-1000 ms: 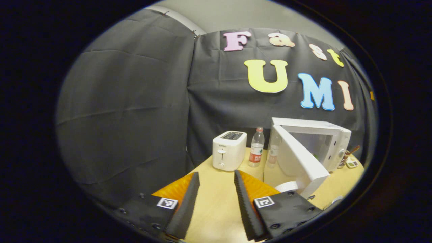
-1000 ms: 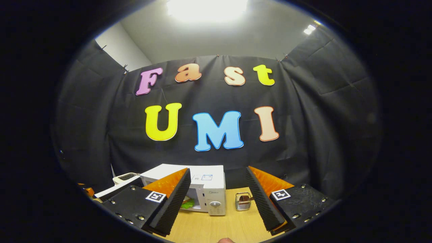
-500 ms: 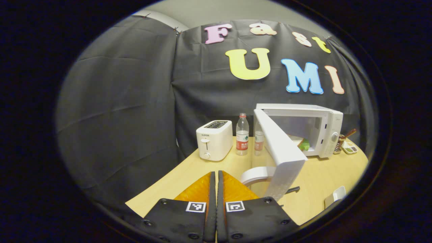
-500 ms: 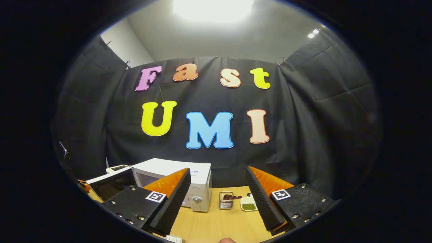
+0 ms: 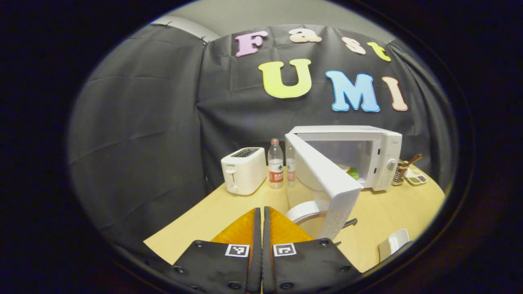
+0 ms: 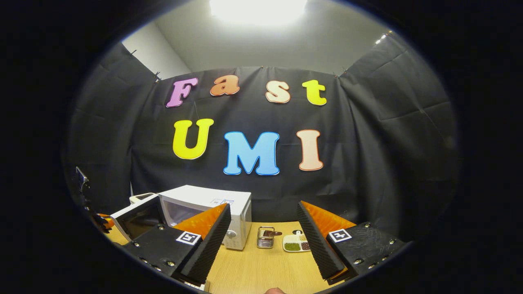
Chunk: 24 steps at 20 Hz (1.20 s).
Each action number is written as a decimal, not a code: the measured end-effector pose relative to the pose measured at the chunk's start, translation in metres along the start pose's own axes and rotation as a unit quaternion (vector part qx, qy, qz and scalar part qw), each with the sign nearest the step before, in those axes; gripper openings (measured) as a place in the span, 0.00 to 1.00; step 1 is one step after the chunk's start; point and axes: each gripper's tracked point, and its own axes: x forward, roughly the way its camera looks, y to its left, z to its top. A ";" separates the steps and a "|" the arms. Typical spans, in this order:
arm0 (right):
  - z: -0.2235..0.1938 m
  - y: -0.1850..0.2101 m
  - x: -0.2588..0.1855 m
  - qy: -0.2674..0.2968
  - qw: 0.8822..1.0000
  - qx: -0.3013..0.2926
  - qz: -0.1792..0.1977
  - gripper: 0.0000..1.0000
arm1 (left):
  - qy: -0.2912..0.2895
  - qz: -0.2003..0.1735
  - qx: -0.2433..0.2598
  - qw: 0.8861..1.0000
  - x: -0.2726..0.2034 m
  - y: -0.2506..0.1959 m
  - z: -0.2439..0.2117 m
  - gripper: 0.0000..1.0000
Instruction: Open the microwave oven with the left hand, put the food in, and close the microwave oven.
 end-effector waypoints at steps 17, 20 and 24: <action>-0.012 0.019 0.005 0.016 1.000 0.018 -0.002 0.98 | -0.032 -0.166 0.032 0.985 0.043 -0.144 0.049 0.07; -0.017 0.020 0.011 0.025 0.999 0.025 -0.018 0.98 | -0.032 -0.192 0.035 0.980 0.056 -0.159 0.054 0.07; -0.018 0.018 0.016 0.026 0.998 0.025 -0.044 0.98 | -0.027 -0.232 0.033 0.972 0.072 -0.180 0.059 0.07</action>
